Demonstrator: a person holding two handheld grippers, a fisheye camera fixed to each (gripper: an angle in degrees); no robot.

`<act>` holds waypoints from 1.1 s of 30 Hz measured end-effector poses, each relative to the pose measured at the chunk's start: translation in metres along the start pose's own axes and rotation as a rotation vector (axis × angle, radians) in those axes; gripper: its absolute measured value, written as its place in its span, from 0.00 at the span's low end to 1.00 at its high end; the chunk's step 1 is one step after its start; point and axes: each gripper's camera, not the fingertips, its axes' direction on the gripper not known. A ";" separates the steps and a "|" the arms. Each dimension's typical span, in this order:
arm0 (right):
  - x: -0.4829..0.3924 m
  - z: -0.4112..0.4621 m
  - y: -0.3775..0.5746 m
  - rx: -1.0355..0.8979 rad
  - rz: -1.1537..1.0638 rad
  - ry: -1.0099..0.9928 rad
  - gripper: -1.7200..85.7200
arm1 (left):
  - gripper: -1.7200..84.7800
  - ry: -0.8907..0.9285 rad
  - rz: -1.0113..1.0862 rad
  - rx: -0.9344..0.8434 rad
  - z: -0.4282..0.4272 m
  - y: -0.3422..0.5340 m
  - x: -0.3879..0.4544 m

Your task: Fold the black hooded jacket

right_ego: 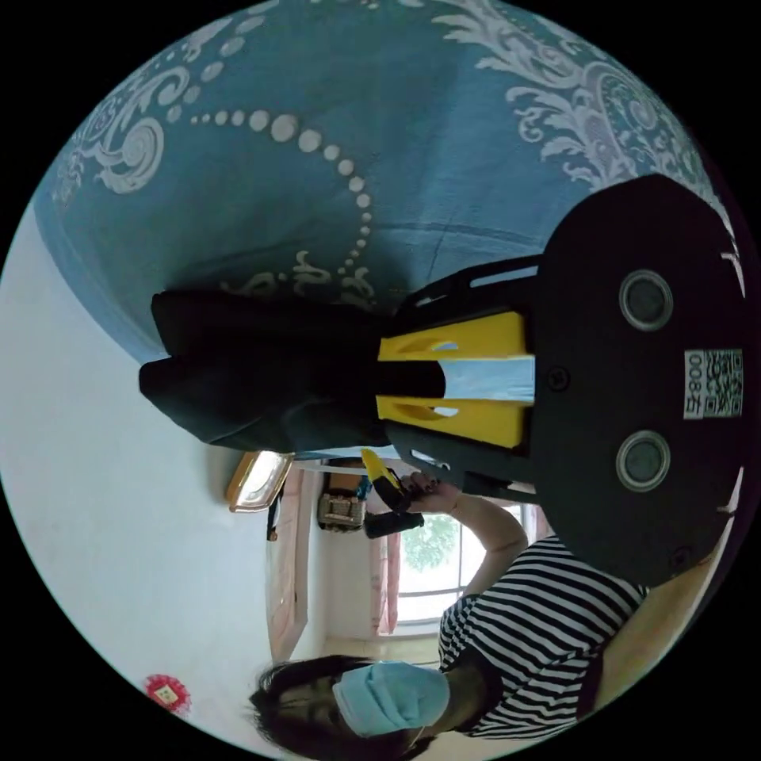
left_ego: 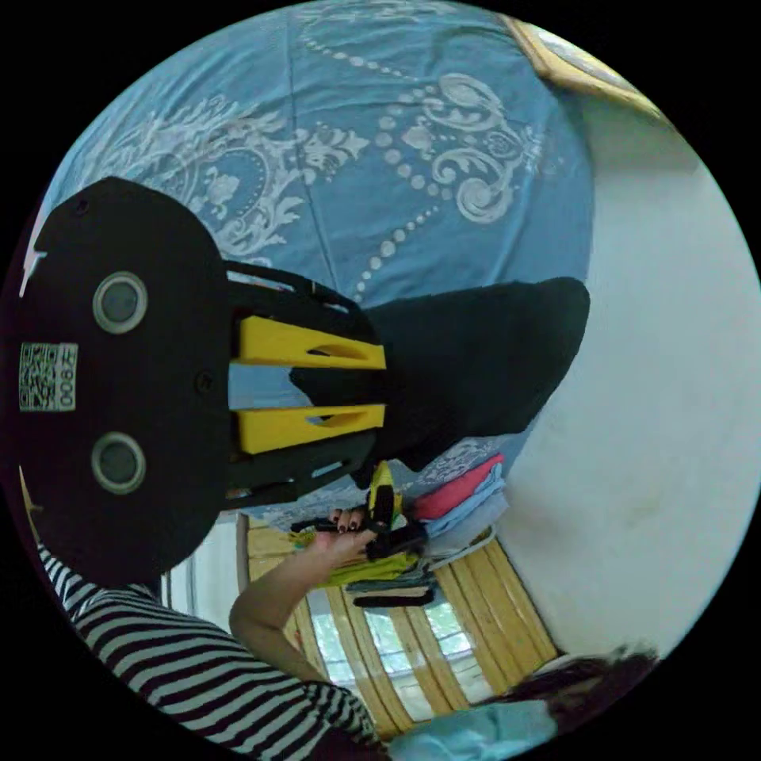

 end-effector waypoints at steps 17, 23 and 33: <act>0.069 0.006 0.067 -0.015 0.179 -0.164 0.15 | 0.23 0.622 -0.339 -0.132 0.038 0.033 -0.132; 0.073 -0.003 0.087 -0.044 0.210 -0.243 0.10 | 0.17 0.640 -0.344 -0.178 0.037 0.036 -0.126; 0.010 -0.043 0.220 -0.180 0.348 -0.296 0.09 | 0.15 0.750 -0.522 -0.263 -0.012 0.121 -0.042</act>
